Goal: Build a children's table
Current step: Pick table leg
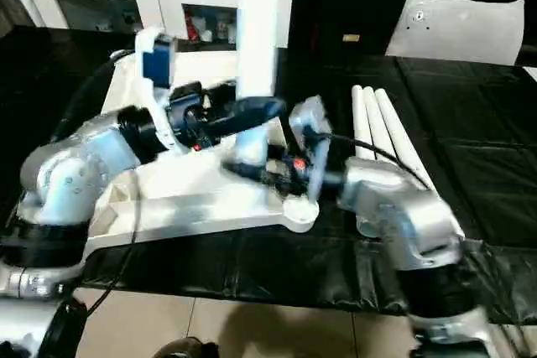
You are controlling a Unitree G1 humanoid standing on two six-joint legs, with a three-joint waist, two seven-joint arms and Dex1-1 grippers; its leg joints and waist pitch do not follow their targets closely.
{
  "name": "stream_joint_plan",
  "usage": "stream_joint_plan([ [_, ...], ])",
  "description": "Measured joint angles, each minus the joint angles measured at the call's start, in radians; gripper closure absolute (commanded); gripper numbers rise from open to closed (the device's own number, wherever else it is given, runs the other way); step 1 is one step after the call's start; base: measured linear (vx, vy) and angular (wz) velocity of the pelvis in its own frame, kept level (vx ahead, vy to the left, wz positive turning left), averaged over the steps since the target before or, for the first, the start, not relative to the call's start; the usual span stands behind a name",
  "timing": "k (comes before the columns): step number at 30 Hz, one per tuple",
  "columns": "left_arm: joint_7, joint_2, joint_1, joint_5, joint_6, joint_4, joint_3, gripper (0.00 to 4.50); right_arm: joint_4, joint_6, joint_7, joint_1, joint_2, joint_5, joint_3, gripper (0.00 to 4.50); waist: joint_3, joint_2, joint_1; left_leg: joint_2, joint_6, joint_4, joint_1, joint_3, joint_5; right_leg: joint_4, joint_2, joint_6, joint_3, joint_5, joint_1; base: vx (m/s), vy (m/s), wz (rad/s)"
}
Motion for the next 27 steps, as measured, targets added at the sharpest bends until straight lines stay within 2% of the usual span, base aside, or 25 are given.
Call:
stream_joint_plan([
  [2, 0.084, -0.026, 0.012, 0.061, -0.028, -0.02, -0.011, 0.95, 0.016, -0.014, -0.05, 0.0, 0.021, -0.023, -0.007, 2.57, 0.0, 0.0, -0.001, 0.0, 0.0, 0.0, 0.0, 0.0, 0.0, 0.0, 0.0, 0.0, 0.0, 0.0, 0.0, 0.0, 0.0, 0.0],
  [3, 0.141, -0.042, 0.015, 0.103, -0.054, -0.024, -0.018, 1.25, 0.023, -0.024, -0.081, 0.0, 0.041, -0.038, -0.008, 2.57, 0.0, 0.0, -0.001, 0.0, 0.0, 0.0, 0.0, 0.0, 0.0, -0.001, 0.0, 0.0, 0.0, 0.001, 0.0, 0.0, 0.0, 0.0],
  [5, 0.219, -0.078, 0.016, 0.149, -0.076, -0.028, -0.035, 1.32, 0.03, -0.039, -0.114, -0.001, 0.063, -0.051, -0.007, 2.57, 0.0, 0.0, -0.001, 0.0, 0.0, 0.0, 0.0, 0.0, 0.0, -0.001, 0.0, 0.001, 0.0, 0.001, 0.0, 0.0, 0.0, 0.0],
  [7, 0.277, -0.11, 0.022, 0.167, -0.086, -0.035, -0.036, 1.35, 0.045, -0.047, -0.137, -0.01, 0.07, -0.06, -0.007, 2.57, 0.0, 0.0, -0.002, 0.0, 0.0, 0.0, 0.0, 0.0, 0.0, -0.001, 0.0, 0.001, 0.0, 0.001, 0.0, 0.0, 0.0, 0.0],
  [9, 0.332, -0.142, 0.03, 0.18, -0.091, -0.042, -0.036, 1.67, 0.057, -0.052, -0.152, -0.022, 0.077, -0.076, -0.009, 2.57, 0.0, 0.0, -0.003, 0.0, 0.0, 0.0, 0.0, 0.0, 0.0, -0.001, 0.0, 0.001, 0.0, 0.001, 0.0, 0.0, 0.0, 0.0],
  [12, 0.4, -0.186, 0.03, 0.207, -0.094, -0.052, -0.037, 1.7, 0.062, -0.07, -0.171, -0.022, 0.095, -0.092, -0.008, 2.57, 0.0, 0.0, -0.003, 0.0, 0.0, 0.0, 0.0, 0.0, 0.0, -0.001, 0.0, 0.001, 0.0, 0.001, 0.0, 0.0, 0.0, 0.0],
  [18, 0.498, -0.213, 0.031, 0.273, -0.107, -0.055, -0.053, 1.7, 0.089, -0.088, -0.203, -0.023, 0.105, -0.116, -0.007, 2.57, 0.0, 0.0, -0.003, 0.0, 0.0, 0.0, 0.0, 0.0, 0.0, -0.001, 0.0, 0.001, 0.0, 0.001, 0.0, 0.0, 0.0, 0.0],
  [27, 0.542, -0.236, 0.04, 0.297, -0.113, -0.068, -0.069, 1.7, 0.1, -0.1, -0.223, -0.027, 0.116, -0.134, -0.007, 2.57, 0.0, 0.0, -0.003, 0.0, 0.0, 0.0, 0.0, 0.0, 0.0, -0.001, 0.0, 0.001, 0.0, 0.001, 0.0, 0.0, 0.0, 0.0],
])
